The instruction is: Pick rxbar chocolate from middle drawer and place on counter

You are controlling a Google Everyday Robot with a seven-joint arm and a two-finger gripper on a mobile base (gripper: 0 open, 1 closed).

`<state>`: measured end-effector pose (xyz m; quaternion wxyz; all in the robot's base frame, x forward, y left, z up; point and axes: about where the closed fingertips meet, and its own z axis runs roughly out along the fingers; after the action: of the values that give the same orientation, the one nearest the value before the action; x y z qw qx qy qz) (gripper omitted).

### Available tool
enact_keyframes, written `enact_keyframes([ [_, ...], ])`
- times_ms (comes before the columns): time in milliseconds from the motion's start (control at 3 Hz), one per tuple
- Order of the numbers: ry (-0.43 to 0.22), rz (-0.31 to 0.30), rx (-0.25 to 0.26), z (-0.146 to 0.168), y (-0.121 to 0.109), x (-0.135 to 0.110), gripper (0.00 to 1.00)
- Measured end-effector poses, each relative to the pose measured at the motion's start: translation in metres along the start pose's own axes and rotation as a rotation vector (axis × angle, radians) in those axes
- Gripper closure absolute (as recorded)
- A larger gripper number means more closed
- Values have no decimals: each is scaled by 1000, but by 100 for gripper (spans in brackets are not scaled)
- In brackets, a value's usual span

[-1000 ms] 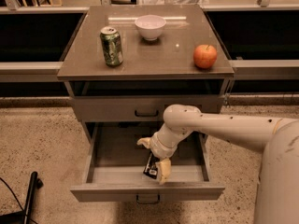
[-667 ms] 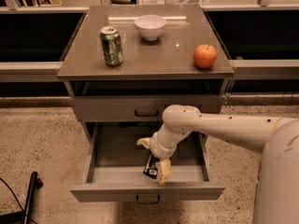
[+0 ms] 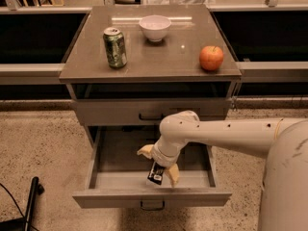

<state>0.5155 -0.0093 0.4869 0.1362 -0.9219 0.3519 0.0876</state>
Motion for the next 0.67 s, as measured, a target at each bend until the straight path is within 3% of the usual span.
enact_keyframes([
  [333,12,-56,-6,2,2,2,0],
  [667,10,-52,-6,2,2,2,0],
])
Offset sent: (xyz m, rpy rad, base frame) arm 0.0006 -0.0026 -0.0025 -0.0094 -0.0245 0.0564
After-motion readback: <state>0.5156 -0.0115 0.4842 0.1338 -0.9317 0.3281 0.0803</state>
